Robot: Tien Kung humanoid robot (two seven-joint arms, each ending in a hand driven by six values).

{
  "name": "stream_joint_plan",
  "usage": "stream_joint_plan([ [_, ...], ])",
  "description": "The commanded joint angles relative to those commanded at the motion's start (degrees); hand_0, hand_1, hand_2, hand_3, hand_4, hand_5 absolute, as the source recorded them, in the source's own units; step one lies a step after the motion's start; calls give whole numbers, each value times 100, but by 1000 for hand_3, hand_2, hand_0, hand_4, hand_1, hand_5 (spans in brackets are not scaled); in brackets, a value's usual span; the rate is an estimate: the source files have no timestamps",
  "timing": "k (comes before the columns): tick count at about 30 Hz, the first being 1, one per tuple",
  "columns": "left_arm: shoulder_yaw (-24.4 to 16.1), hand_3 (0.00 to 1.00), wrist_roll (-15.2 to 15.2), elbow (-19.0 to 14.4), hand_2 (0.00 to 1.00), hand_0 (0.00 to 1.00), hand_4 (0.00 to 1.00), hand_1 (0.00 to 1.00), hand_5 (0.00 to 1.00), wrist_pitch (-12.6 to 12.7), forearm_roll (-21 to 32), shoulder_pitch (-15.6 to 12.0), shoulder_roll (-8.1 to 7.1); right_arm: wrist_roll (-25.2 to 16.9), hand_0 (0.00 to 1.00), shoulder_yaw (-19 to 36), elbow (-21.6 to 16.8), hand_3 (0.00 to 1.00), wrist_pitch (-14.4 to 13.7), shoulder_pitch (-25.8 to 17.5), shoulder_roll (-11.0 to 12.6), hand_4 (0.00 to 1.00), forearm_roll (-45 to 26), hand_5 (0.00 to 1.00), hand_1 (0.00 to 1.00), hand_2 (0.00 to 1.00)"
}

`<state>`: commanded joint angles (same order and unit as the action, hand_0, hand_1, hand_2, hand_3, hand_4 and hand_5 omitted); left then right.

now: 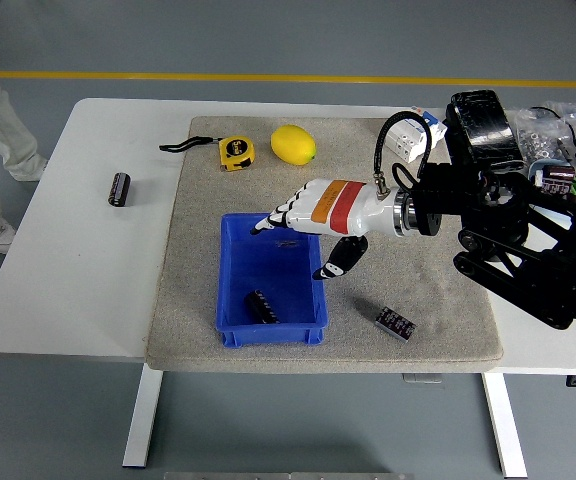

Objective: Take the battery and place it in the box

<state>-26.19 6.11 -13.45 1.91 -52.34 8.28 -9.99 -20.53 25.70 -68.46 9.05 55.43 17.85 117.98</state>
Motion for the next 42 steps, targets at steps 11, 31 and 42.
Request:
stream_joint_plan([
  [11,-41,569,11,24,723,763,611,720,522,-7,-42,0,41,0,671,625,-677,841,113,-664,1204,933,215,197,697,787],
  [31,31,569,-3,17,725,762,610,722,521,-26,10,24,86,-47,651,730,-1697,784,122,-1573,2083,942,467,199,662,737],
  [42,79,569,4,-8,727,761,611,723,521,-42,51,37,89,-18,653,519,-1729,789,180,-1544,1960,944,455,200,662,738],
])
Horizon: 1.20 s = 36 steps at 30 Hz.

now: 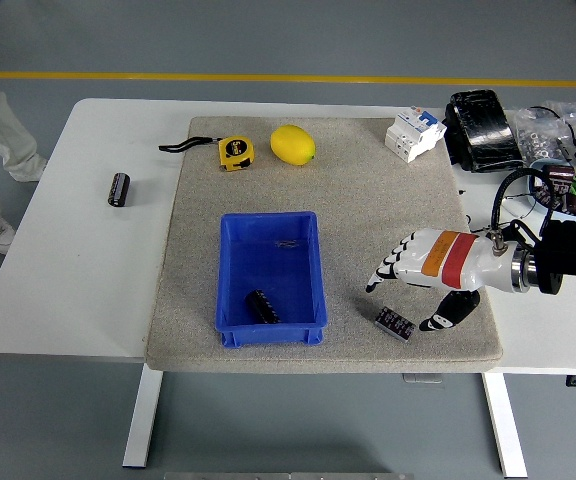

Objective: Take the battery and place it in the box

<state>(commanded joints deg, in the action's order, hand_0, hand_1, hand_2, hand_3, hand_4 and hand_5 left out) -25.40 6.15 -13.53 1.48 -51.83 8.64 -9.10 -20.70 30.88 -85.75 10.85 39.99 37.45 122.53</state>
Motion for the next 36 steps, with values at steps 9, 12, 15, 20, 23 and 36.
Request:
stream_joint_plan([
  [9,8,569,9,-2,722,759,610,722,522,-24,-8,11,-13,-15,653,-223,-16,791,17,65,-66,942,45,197,661,739],
  [12,15,569,14,-9,723,759,611,719,521,-32,-8,23,-14,-26,653,-244,72,799,-1,77,-130,940,95,194,660,744],
  [15,34,569,19,-22,723,759,611,719,521,-44,5,36,-15,-36,653,-234,176,799,-18,100,-210,940,130,194,660,744],
  [20,7,570,40,-31,723,758,611,714,522,-62,-30,53,-10,-62,669,-220,308,807,-32,105,-279,940,144,193,677,768],
  [23,-21,569,54,-33,720,757,612,714,522,-74,-71,59,-9,-73,689,-226,409,806,-38,69,-301,938,161,190,687,777],
  [36,-25,569,70,-41,720,754,611,712,527,-92,-94,95,4,-103,687,-267,750,804,-77,-25,-388,936,225,187,684,768],
])
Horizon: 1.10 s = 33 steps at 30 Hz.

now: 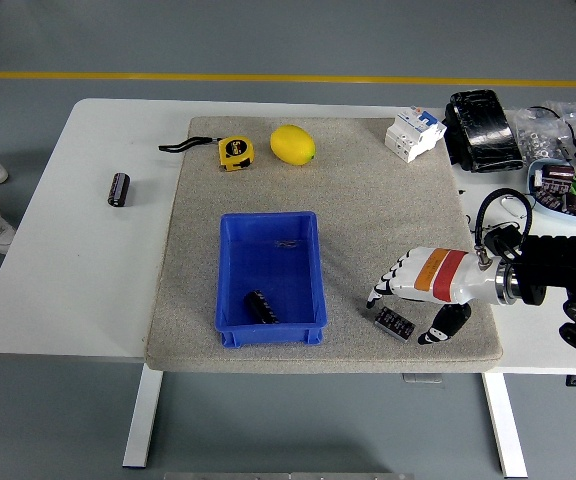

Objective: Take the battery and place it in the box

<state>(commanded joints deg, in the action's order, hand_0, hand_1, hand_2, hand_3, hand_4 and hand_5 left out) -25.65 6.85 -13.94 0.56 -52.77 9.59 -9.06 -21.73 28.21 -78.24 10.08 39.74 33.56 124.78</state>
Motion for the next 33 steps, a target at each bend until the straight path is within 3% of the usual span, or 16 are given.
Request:
stream_joint_plan([
  [16,79,570,-38,14,717,753,611,710,530,12,68,25,9,-49,667,-68,76,777,-108,0,-43,930,12,178,660,744],
  [17,84,569,-39,12,716,752,611,709,531,12,73,28,10,-57,643,-72,92,672,-128,0,-49,870,11,166,632,712],
  [28,84,569,-30,7,714,752,611,708,532,5,89,26,38,-89,633,-100,289,650,-191,-61,-195,854,-21,158,621,703],
  [29,83,569,-29,7,716,751,611,708,532,3,87,26,39,-94,593,-109,298,597,-202,-59,-205,821,-24,142,595,671],
  [33,90,569,-30,3,716,751,611,708,532,-1,83,42,37,-103,593,-124,391,597,-250,-43,-247,821,-37,142,595,671],
])
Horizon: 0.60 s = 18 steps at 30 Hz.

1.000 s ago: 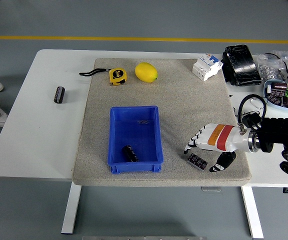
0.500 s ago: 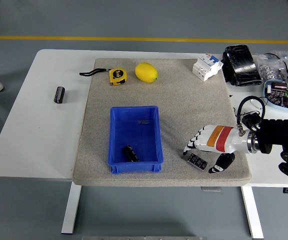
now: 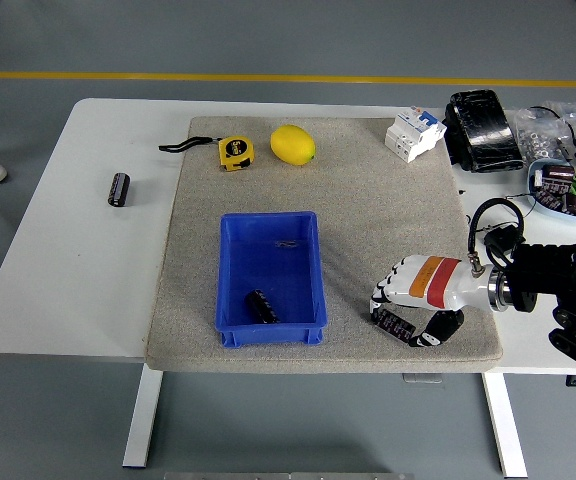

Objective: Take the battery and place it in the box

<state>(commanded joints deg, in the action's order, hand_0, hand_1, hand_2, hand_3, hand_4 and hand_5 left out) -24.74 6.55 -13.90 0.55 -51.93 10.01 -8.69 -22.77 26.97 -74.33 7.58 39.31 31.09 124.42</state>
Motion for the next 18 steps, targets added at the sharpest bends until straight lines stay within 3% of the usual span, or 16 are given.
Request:
stream_joint_plan([
  [1,3,569,-2,1,716,751,611,708,532,2,3,3,0,-2,593,6,28,597,-13,0,-6,821,3,142,595,671],
  [2,3,569,-2,2,715,751,611,707,533,3,6,5,1,-5,574,13,53,546,-26,-2,-9,730,1,88,550,607],
  [18,-18,569,18,-5,715,750,610,706,532,-9,-3,-1,-10,-15,539,223,-65,509,-34,43,107,678,1,44,521,582],
])
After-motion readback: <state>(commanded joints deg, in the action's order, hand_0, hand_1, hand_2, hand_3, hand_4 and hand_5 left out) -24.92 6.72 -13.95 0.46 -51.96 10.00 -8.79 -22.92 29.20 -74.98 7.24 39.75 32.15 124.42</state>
